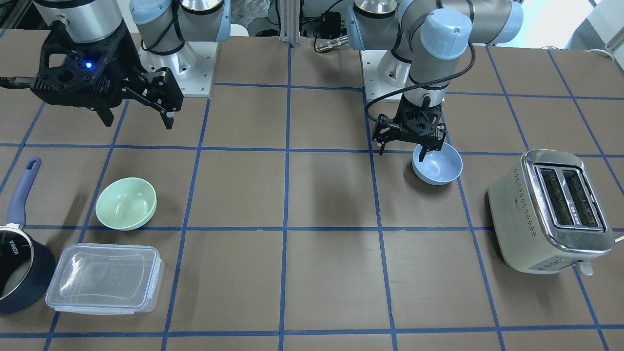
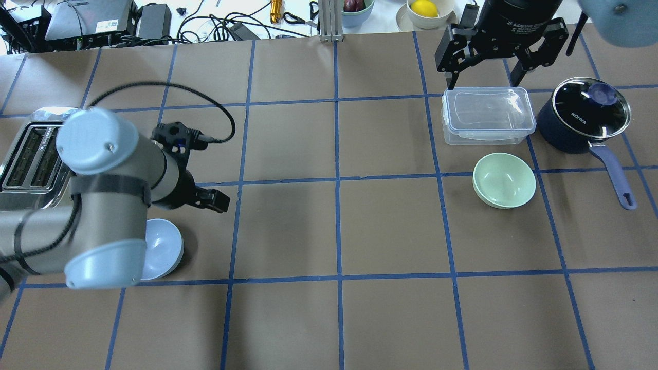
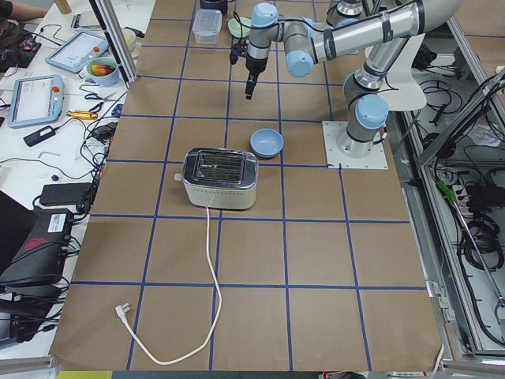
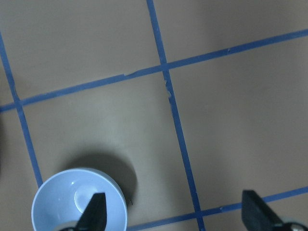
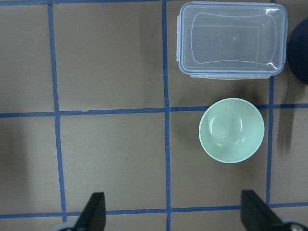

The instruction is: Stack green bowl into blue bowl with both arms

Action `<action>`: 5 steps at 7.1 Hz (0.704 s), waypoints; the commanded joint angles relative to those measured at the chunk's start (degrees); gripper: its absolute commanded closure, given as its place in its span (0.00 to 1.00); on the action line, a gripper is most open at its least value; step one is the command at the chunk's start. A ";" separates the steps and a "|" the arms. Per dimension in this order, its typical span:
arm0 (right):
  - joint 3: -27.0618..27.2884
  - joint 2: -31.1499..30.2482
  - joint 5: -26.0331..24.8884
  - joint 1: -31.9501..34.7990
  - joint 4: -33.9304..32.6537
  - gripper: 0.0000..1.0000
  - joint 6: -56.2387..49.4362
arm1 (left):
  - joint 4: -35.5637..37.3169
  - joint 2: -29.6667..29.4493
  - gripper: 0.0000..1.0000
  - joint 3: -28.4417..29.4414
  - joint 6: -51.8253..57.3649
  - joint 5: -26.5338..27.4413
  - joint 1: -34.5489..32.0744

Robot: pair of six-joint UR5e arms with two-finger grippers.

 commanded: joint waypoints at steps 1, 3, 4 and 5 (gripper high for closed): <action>-1.46 0.23 -0.22 0.04 0.76 0.00 -0.01 | 5.84 1.30 0.00 -9.69 -0.07 11.59 0.77; -2.01 0.32 -0.13 0.48 0.94 0.00 0.08 | 4.88 0.60 0.00 -10.06 -0.25 12.57 6.30; -2.00 1.01 -0.05 0.48 -0.19 0.00 -0.01 | 4.87 -0.36 0.06 -10.23 0.45 12.57 6.31; -1.91 1.28 0.04 0.48 -0.11 0.00 -0.18 | 4.96 -0.71 0.29 -9.97 1.15 12.31 6.84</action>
